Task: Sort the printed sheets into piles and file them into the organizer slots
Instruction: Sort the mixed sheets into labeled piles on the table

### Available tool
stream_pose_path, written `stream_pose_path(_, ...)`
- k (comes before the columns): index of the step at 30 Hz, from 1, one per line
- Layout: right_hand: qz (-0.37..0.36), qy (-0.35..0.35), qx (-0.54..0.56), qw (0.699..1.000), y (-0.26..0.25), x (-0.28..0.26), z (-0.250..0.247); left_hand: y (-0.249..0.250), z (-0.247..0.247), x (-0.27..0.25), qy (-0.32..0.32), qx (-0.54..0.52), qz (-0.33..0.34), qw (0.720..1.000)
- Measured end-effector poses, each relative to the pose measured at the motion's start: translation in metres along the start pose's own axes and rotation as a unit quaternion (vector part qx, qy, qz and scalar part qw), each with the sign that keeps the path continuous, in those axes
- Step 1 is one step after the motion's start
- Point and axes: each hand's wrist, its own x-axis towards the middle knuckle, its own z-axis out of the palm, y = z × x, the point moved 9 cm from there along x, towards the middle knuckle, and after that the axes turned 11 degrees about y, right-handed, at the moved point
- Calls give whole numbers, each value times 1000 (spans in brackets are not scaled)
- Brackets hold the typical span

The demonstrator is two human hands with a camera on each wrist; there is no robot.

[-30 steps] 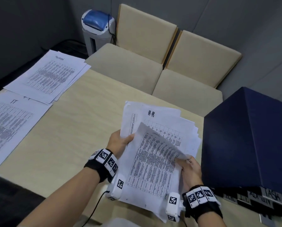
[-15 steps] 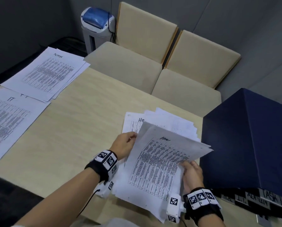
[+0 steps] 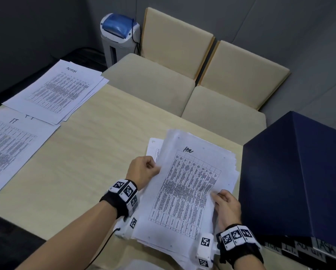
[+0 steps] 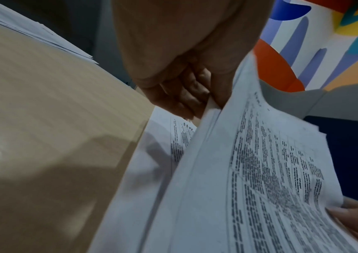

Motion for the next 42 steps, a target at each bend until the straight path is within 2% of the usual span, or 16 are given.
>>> stream_pose_path(3, -5, 14, -18, 1000, 0, 6, -4, -10, -7, 3, 21, -26, -36, 999)
stream_pose_path(7, -11, 27, 2, 1000, -4, 6, -10, -18, -7, 1, 10, -43, -57, 997)
stream_pose_path(11, -17, 2, -21, 1000, 1, 3, -8, -14, -1, -6, -20, -39, -85, 995)
stream_pose_path(16, 65, -46, 65, 995, 5, -3, 13, -7, 1, -15, -21, -54, -113, 992)
stream_pose_path(18, 112, -69, 94, 987, 1, -3, 25, -3, 4, -18, -44, -67, -122, 989)
stream_pose_path(20, 126, -84, 94, 984, -1, -6, 33, 0, 5, -22, -67, -83, -137, 985)
stream_pose_path(22, 78, -82, 87, 990, -4, -9, 31, -6, 3, -18, -54, -24, -117, 991)
stream_pose_path(23, 47, -77, 87, 992, -7, -11, 30, -9, -4, -13, -18, 47, -91, 995)
stream_pose_path(25, 20, -68, 68, 995, -8, -14, 28, -21, -24, -6, 61, 187, -78, 977)
stream_pose_path(27, 9, -51, 51, 997, -11, -14, 27, -36, -24, -6, 28, 225, -112, 967)
stream_pose_path(28, -1, -47, 51, 998, -13, -15, 27, -39, -21, -7, 3, 217, -114, 970)
stream_pose_path(30, -23, -36, 50, 998, -15, -14, 26, -36, -16, -6, -9, 188, -67, 980)
stream_pose_path(33, -4, -13, 26, 1000, -6, -12, 16, -23, -13, -9, -16, 124, 7, 992)
stream_pose_path(36, 26, -8, -1, 1000, 5, -3, 13, -20, -8, -12, -56, -2, -12, 998)
stream_pose_path(38, 42, -8, 6, 999, 10, 0, 14, -17, -9, -15, -60, -67, -29, 996)
stream_pose_path(42, 48, -28, 16, 998, 7, -4, 20, 1, -5, -18, -67, -128, -19, 989)
